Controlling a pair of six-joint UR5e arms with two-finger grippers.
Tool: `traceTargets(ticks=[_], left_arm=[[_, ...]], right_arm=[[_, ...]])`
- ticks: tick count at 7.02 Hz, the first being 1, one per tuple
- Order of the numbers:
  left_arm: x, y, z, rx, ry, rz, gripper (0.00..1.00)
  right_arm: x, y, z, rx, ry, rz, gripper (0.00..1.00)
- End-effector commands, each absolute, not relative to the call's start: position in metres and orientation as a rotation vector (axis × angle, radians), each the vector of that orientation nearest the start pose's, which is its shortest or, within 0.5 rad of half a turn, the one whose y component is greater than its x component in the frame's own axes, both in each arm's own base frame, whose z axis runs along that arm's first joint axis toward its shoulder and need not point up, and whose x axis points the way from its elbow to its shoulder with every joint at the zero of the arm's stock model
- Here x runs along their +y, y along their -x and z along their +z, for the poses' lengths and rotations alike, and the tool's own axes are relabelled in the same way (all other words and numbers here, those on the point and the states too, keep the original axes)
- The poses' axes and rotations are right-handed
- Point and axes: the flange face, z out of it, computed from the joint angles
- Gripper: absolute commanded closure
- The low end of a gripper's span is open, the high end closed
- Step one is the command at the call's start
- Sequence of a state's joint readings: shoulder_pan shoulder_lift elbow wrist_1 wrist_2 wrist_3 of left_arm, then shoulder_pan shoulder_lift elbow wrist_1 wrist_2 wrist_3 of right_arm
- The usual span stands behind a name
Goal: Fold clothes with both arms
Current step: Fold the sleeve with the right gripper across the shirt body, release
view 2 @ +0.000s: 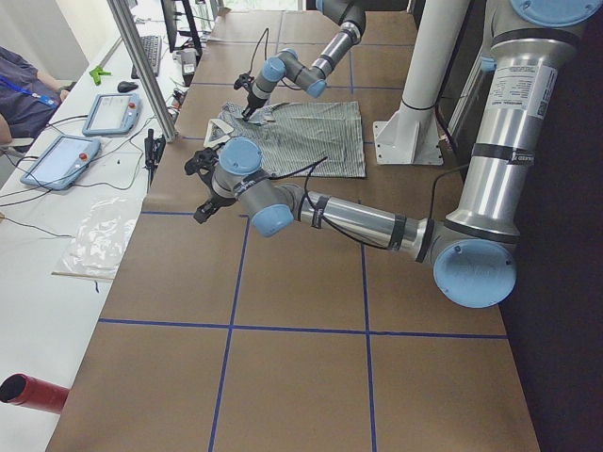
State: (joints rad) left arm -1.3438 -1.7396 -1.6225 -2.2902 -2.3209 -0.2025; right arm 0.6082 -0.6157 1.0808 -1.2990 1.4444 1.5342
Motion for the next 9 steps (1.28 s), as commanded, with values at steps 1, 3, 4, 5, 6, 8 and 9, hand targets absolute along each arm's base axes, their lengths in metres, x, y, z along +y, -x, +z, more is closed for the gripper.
traceTargets(ticks=[1, 3, 4, 5, 6, 8, 9], left_arm=[[-0.572, -0.065, 0.459, 0.868, -0.725, 0.373, 0.0], [-0.573, -0.067, 0.458, 0.87, -0.725, 0.375, 0.0], [-0.576, -0.077, 0.454, 0.865, -0.729, 0.383, 0.0], [-0.584, -0.101, 0.439, 0.868, -0.729, 0.379, 0.0], [-0.599, -0.14, 0.414, 0.952, -0.65, 0.264, 0.0], [-0.622, -0.221, 0.365, 0.991, -0.609, 0.086, 0.0], [-0.628, -0.265, 0.338, 1.003, -0.616, 0.025, 0.0]], right_arm=[[-0.594, 0.61, 0.238, -0.658, -0.377, 0.545, 0.0], [-0.627, 0.562, 0.226, -0.678, -0.352, 0.361, 0.0], [-0.652, 0.526, 0.228, -0.7, -0.311, 0.285, 0.0], [-0.664, 0.483, 0.244, -0.696, -0.296, 0.225, 0.0], [-0.664, 0.426, 0.276, -0.716, -0.294, 0.153, 0.0], [-0.66, 0.304, 0.344, -0.776, -0.278, -0.011, 0.0], [-0.652, 0.249, 0.377, -0.774, -0.295, -0.068, 0.0]])
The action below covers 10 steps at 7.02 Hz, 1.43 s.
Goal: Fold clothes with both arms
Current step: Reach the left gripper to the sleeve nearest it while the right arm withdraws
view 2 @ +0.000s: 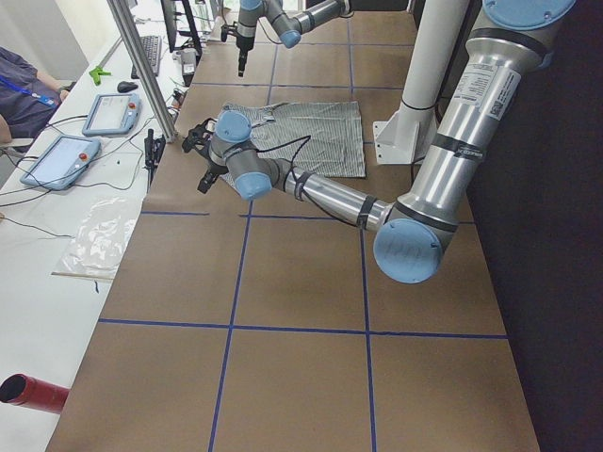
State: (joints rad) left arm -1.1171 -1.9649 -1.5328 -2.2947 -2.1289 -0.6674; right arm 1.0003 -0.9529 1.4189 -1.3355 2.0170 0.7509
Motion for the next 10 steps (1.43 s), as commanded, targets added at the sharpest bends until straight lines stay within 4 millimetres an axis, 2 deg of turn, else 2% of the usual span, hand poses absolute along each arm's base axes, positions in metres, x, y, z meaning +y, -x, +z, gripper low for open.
traceTargets(ticks=[1, 2, 3, 4, 5, 6, 8, 10], left_arm=[[-0.616, -0.306, 0.334, 0.964, -0.672, 0.008, 0.0], [-0.603, -0.343, 0.342, 0.974, -0.629, -0.005, 0.0], [-0.601, -0.356, 0.353, 1.0, -0.542, -0.155, 0.07], [-0.587, -0.387, 0.366, 0.989, -0.502, -0.227, 0.28], [-0.576, -0.41, 0.386, 0.962, -0.476, -0.24, 0.48], [-0.576, -0.42, 0.403, 0.933, -0.453, -0.235, 0.49], [-0.578, -0.423, 0.417, 0.911, -0.441, -0.234, 0.49], [-0.579, -0.436, 0.426, 0.883, -0.445, -0.236, 0.49]], right_arm=[[-0.643, 0.208, 0.413, -0.771, -0.301, -0.119, 0.0], [-0.633, 0.175, 0.449, -0.788, -0.311, -0.147, 0.0], [-0.616, 0.155, 0.479, -0.824, -0.331, -0.158, 0.0], [-0.607, 0.147, 0.493, -0.833, -0.337, -0.155, 0.0], [-0.607, 0.146, 0.493, -0.833, -0.338, -0.151, 0.0], [-0.606, 0.145, 0.494, -0.833, -0.337, -0.149, 0.0], [-0.607, 0.145, 0.494, -0.831, -0.338, -0.149, 0.0], [-0.607, 0.145, 0.496, -0.829, -0.336, -0.147, 0.0]])
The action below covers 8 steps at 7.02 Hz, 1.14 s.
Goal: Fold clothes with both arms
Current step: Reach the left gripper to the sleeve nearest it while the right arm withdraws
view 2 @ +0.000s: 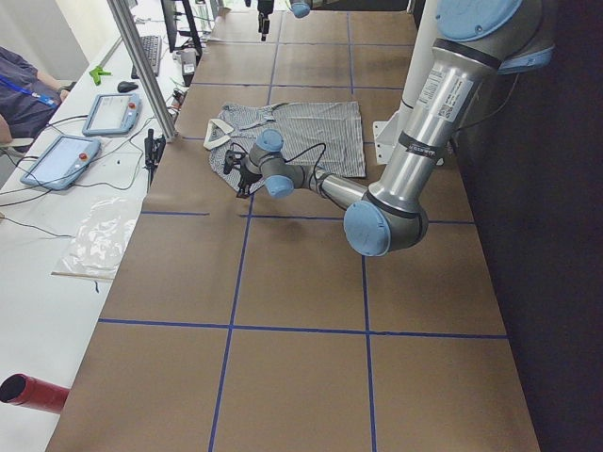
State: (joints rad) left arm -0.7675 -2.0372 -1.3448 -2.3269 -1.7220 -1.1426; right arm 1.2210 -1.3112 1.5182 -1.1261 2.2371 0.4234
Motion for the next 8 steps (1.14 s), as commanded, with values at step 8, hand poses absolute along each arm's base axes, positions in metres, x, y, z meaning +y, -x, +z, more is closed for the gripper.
traceTargets(ticks=[8], left_arm=[[-0.574, -0.45, 0.417, 0.895, -0.445, -0.213, 0.79]], right_arm=[[-0.605, 0.144, 0.501, -0.825, -0.331, -0.147, 0.0]])
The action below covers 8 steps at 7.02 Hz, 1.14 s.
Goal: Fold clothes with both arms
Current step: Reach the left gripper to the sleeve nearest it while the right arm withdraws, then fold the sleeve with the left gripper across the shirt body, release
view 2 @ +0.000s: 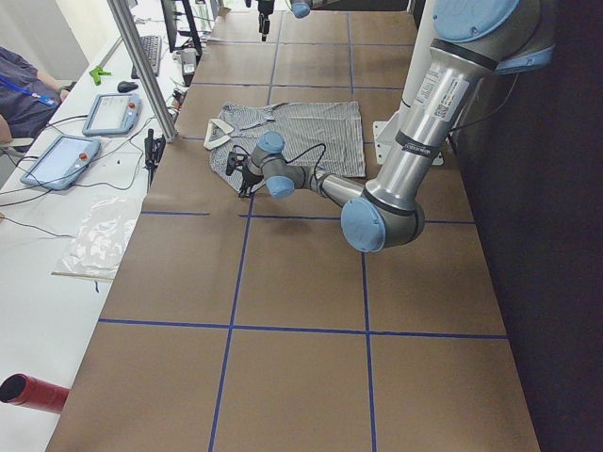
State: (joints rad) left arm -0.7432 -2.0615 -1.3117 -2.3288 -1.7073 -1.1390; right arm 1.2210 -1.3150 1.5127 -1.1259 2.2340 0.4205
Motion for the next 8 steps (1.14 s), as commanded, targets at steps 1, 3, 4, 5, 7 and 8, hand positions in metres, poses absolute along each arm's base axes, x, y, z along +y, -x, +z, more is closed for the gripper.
traceTargets(ticks=[1, 3, 4, 5, 7, 8], left_arm=[[-0.572, -0.452, 0.418, 0.889, -0.452, -0.191, 0.79], [-0.572, -0.451, 0.41, 0.898, -0.46, -0.188, 1.0], [-0.572, -0.451, 0.389, 0.921, -0.476, -0.185, 1.0], [-0.569, -0.452, 0.377, 0.933, -0.479, -0.177, 1.0], [-0.59, -0.476, 0.301, 0.885, -0.441, -0.186, 1.0], [-0.59, -0.494, 0.267, 0.86, -0.415, -0.19, 1.0]], right_arm=[[-0.605, 0.143, 0.501, -0.824, -0.33, -0.145, 0.0], [-0.605, 0.143, 0.501, -0.825, -0.331, -0.144, 0.0], [-0.605, 0.143, 0.502, -0.825, -0.329, -0.142, 0.0], [-0.605, 0.143, 0.501, -0.824, -0.33, -0.141, 0.0], [-0.606, 0.143, 0.501, -0.823, -0.33, -0.139, 0.0], [-0.606, 0.143, 0.5, -0.822, -0.332, -0.137, 0.0]])
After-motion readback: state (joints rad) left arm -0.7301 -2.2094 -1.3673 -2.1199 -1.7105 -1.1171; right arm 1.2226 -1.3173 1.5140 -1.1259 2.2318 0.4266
